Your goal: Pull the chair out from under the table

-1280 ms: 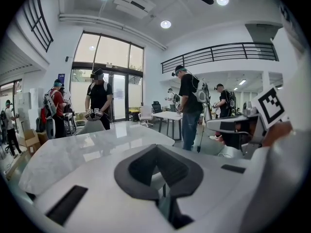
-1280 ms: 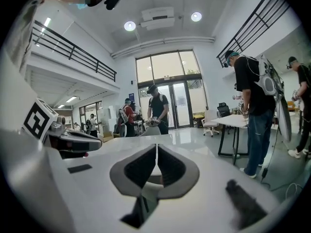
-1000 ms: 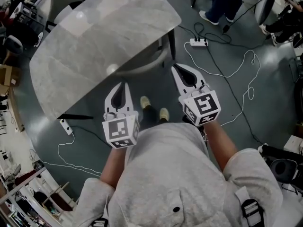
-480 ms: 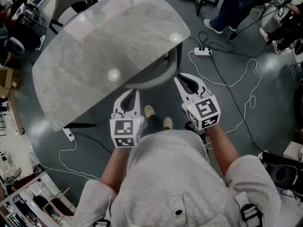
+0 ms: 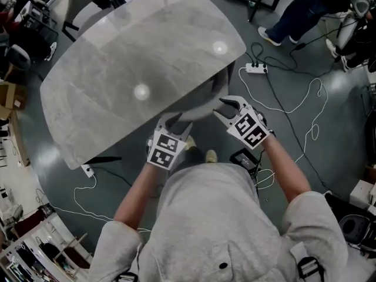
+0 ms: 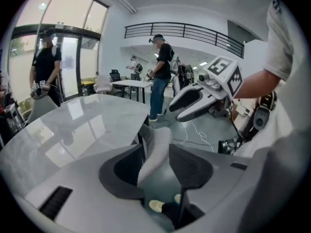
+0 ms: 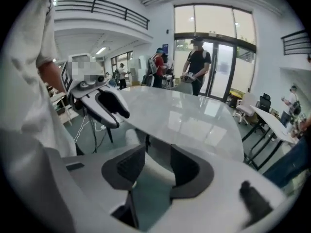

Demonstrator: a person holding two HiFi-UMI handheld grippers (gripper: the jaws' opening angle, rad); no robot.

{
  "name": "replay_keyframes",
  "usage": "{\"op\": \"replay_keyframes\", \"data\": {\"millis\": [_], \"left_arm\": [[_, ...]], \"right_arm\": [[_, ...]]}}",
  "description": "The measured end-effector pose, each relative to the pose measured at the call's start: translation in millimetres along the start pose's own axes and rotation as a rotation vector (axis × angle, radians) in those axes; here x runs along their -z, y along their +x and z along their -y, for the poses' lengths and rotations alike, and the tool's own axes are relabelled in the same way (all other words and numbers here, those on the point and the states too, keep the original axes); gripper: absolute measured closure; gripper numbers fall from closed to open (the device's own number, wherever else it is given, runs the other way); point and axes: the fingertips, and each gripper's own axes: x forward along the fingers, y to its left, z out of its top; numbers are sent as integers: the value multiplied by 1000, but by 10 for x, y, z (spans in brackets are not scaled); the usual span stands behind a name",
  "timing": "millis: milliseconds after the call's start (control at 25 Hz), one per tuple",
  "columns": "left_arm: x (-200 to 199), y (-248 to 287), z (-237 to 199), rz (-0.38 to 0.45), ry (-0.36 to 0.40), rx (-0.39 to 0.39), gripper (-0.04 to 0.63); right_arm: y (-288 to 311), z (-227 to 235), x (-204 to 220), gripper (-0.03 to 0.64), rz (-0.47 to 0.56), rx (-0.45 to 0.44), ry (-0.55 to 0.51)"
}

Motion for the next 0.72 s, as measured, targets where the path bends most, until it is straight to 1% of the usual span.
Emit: {"op": "replay_keyframes", "data": {"millis": [160, 280, 360, 440, 520, 600, 640, 720], "left_arm": [[266, 337, 26, -156, 130, 117, 371], [432, 560, -8, -252, 215, 172, 350], [546, 696, -25, -309, 253, 208, 343], [619, 798, -22, -353, 270, 256, 336], [662, 866, -5, -391, 283, 312, 333], [735, 929, 17, -438, 325, 354, 333], [785, 963, 22, -460, 356, 361, 333], [879, 1032, 21, -497, 417, 348, 337]], "right_arm": [[352, -93, 404, 433, -185, -130, -199], [549, -119, 705, 419, -321, -236, -348], [667, -144, 868, 414, -390, -300, -428], [788, -155, 944, 413, -427, -345, -462], [910, -141, 982, 413, -463, -368, -487], [1009, -111, 1026, 413, -499, -366, -544], [1043, -105, 1051, 413, -514, -364, -570], [1084, -108, 1107, 413, -542, -361, -609]]}}
